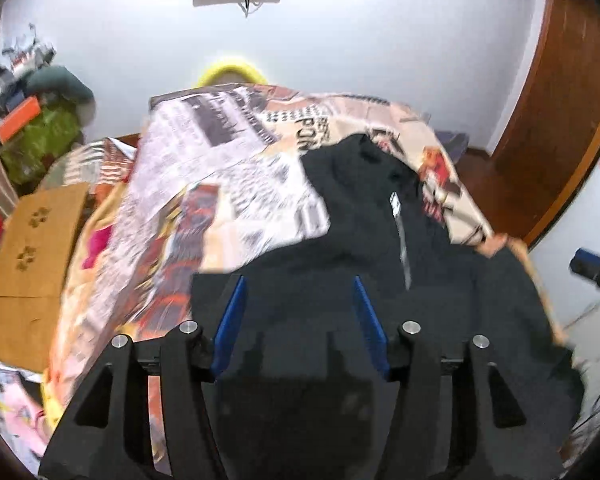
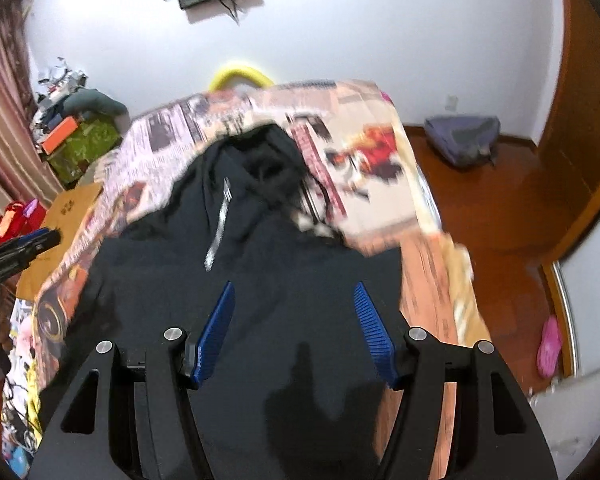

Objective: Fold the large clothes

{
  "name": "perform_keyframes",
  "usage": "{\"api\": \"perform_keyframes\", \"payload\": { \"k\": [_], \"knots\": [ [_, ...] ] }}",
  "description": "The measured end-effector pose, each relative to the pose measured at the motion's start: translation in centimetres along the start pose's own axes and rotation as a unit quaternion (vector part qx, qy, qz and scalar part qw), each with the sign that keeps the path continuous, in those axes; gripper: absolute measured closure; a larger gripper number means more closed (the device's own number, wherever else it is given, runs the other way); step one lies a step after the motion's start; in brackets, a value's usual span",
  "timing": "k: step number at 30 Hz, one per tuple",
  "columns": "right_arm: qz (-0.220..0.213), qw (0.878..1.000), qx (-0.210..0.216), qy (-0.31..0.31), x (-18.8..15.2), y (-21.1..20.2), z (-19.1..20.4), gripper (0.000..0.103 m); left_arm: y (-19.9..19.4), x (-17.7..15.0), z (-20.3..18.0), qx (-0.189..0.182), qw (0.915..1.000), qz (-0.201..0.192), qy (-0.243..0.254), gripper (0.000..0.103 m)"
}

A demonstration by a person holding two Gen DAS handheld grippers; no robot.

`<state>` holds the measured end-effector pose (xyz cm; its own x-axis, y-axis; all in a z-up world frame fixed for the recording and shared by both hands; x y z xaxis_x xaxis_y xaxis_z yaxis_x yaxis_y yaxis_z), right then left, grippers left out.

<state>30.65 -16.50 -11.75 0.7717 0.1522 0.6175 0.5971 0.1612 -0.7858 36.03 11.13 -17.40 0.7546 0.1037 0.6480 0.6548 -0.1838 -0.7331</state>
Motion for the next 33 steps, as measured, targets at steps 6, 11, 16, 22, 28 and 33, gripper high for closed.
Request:
{"api": "perform_keyframes", "payload": {
  "k": [6, 11, 16, 22, 28, 33],
  "knots": [
    [-0.005, 1.0, 0.027, 0.015, 5.1, 3.1, 1.2, 0.044, 5.7, 5.0, 0.1, -0.013, 0.999, 0.02, -0.039, 0.049],
    [0.023, 0.997, 0.045, 0.058, 8.5, 8.5, 1.7, 0.044, 10.3, 7.3, -0.8, -0.038, 0.9969, 0.04, -0.056, 0.049],
    [0.065, 0.993, 0.04, 0.092, 9.8, 14.9, 2.0, 0.044, 14.8, 9.4, -2.9, -0.065, 0.9941, 0.051, -0.069, 0.049],
    [0.128, 0.983, 0.018, 0.128, 9.4, 22.6, 1.7, 0.044, 21.4, 10.1, -4.5, -0.038, 0.9937, 0.078, -0.072, 0.049],
    [0.167, 0.976, -0.008, 0.139, 8.2, 27.4, 1.2, 0.05, 24.9, 8.6, -3.6, 0.031, 0.9953, 0.083, -0.038, 0.064],
    [0.153, 0.973, 0.008, 0.17, 8.1, 27.5, 0.9, 0.089, 25.1, 8.3, -3.2, 0.044, 0.9954, 0.075, -0.041, 0.092]
  ]
}}
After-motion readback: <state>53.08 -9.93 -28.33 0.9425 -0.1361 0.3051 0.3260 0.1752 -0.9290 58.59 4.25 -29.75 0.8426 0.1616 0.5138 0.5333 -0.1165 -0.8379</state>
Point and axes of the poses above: each gripper's, at about its wrist camera, not at the fingertips, and y roughly the way its jaws point, z to its left, x to its top, the point moved 7 cm from there along y, roughly the way its jaws point, and after that the axes turned 6 degrees about -x, right-handed, at the moved point
